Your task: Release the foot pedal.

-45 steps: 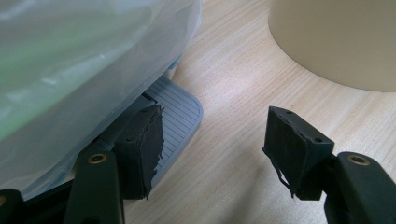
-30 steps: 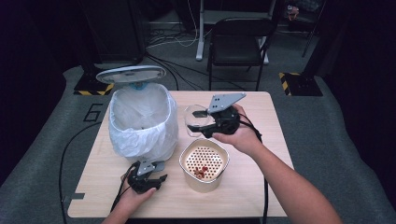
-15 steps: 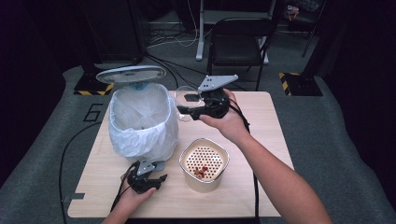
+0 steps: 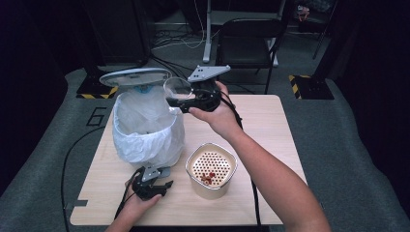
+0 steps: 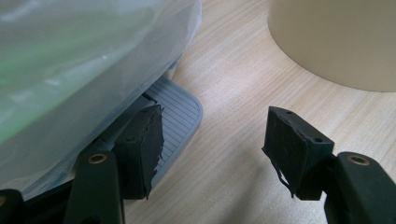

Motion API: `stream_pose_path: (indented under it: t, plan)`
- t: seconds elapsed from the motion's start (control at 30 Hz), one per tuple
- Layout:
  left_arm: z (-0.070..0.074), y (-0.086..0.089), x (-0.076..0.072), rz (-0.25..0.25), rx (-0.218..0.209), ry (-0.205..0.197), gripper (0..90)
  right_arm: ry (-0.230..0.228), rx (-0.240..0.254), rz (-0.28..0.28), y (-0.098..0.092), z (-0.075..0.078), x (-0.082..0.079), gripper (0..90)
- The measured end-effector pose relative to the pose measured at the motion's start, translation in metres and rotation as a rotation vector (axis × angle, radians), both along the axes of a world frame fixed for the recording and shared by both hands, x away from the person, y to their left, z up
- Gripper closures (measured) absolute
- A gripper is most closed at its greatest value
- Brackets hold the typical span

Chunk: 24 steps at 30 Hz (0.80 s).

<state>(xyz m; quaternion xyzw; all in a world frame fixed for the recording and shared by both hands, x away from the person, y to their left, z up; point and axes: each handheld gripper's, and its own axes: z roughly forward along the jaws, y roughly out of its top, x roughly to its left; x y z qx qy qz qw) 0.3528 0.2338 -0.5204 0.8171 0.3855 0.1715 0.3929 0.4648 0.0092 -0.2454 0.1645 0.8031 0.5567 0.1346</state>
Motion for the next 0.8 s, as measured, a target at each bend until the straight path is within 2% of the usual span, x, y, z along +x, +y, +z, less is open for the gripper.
stream_pose_path:
  t: [0.17,0.23,0.27,0.33,0.4,0.43,0.53,0.57,0.6,0.63,0.67,0.7,0.77,0.8]
  plan:
    - [0.0,0.0,0.0,-0.002,0.0,0.001,37.3,0.003,-0.007,0.012,0.014,-0.004,0.003,48.4]
    - [0.002,0.002,0.0,-0.015,0.027,0.014,37.2,0.002,-0.014,0.019,0.019,-0.006,0.005,48.3]
    - [0.0,-0.001,0.0,0.002,-0.009,0.008,37.2,0.003,-0.018,0.021,0.023,-0.007,0.006,48.3]
    - [0.002,0.002,0.0,-0.014,0.027,0.013,37.2,0.012,-0.028,0.025,0.029,-0.011,0.007,48.2]
    - [0.002,0.002,0.0,-0.014,0.03,0.013,37.2,0.026,-0.031,0.033,0.036,-0.013,0.008,48.2]
    - [-0.001,-0.001,0.0,0.012,0.006,-0.016,37.2,0.029,-0.032,0.038,0.039,-0.015,0.009,48.1]
    - [-0.001,-0.001,0.0,0.01,0.008,-0.015,37.2,0.038,-0.049,0.046,0.05,-0.02,0.01,48.1]
    - [0.002,0.002,0.0,-0.013,0.028,0.013,37.2,0.041,-0.061,0.051,0.055,-0.022,0.011,48.1]
    - [-0.001,-0.001,0.0,0.011,0.006,-0.015,37.2,0.041,-0.067,0.05,0.059,-0.024,0.012,48.1]
    - [-0.003,-0.003,-0.001,0.028,-0.03,-0.02,37.2,0.041,-0.073,0.053,0.062,-0.025,0.012,48.1]
    - [-0.002,-0.002,0.0,0.02,-0.012,-0.018,37.2,0.051,-0.079,0.056,0.066,-0.027,0.013,48.0]
    - [-0.003,-0.003,-0.001,0.028,-0.03,-0.02,37.2,0.051,-0.081,0.054,0.07,-0.029,0.014,48.0]
    - [-0.003,-0.003,-0.001,0.029,-0.029,-0.02,37.2,0.053,-0.093,0.051,0.077,-0.033,0.016,47.8]
    - [0.0,-0.001,-0.001,0.004,-0.006,0.005,37.2,0.062,-0.097,0.045,0.08,-0.035,0.017,47.7]
